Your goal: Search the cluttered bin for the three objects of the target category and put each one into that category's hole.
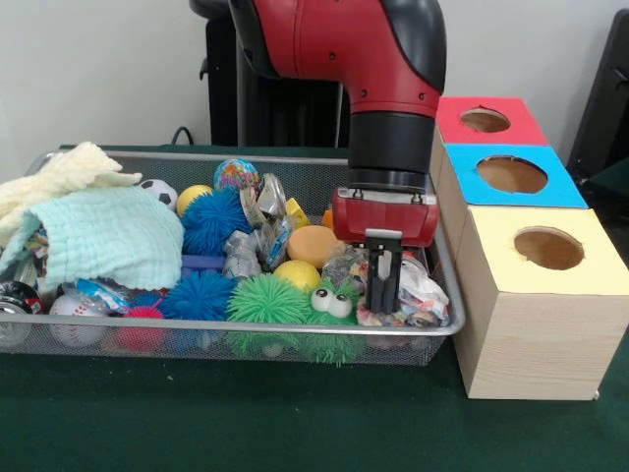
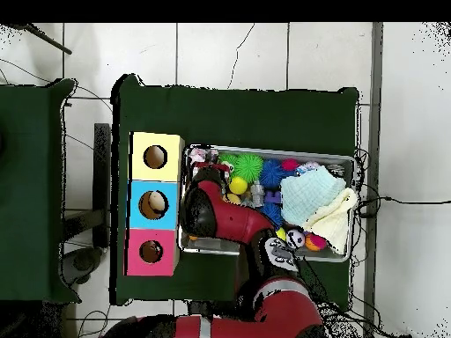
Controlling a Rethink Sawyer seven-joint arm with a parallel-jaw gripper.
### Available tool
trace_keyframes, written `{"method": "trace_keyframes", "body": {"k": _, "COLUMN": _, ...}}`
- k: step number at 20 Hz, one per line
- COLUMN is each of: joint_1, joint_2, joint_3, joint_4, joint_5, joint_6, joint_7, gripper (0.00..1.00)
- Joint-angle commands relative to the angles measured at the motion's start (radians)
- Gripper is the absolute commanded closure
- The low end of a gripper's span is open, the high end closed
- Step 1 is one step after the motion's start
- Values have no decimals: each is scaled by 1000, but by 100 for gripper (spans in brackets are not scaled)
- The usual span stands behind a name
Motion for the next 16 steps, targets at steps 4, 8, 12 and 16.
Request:
{"method": "trace_keyframes", "body": {"k": 4, "joint_1": -24, "joint_2": 42, "joint_3": 93, "joint_4": -10, "joint_5": -30, "joint_6": -66, "joint_7": 254, "gripper": 100}}
{"method": "trace_keyframes", "body": {"k": 8, "joint_1": -24, "joint_2": 27, "joint_3": 90, "joint_4": -2, "joint_5": -30, "joint_6": -47, "joint_7": 242, "gripper": 100}}
{"method": "trace_keyframes", "body": {"k": 12, "joint_1": -63, "joint_2": -106, "joint_3": 101, "joint_4": 103, "joint_5": -80, "joint_6": 69, "joint_7": 209, "gripper": 100}}
{"method": "trace_keyframes", "body": {"k": 16, "joint_1": -151, "joint_2": -277, "joint_3": 150, "joint_4": 222, "joint_5": -140, "joint_6": 241, "joint_7": 153, "gripper": 100}}
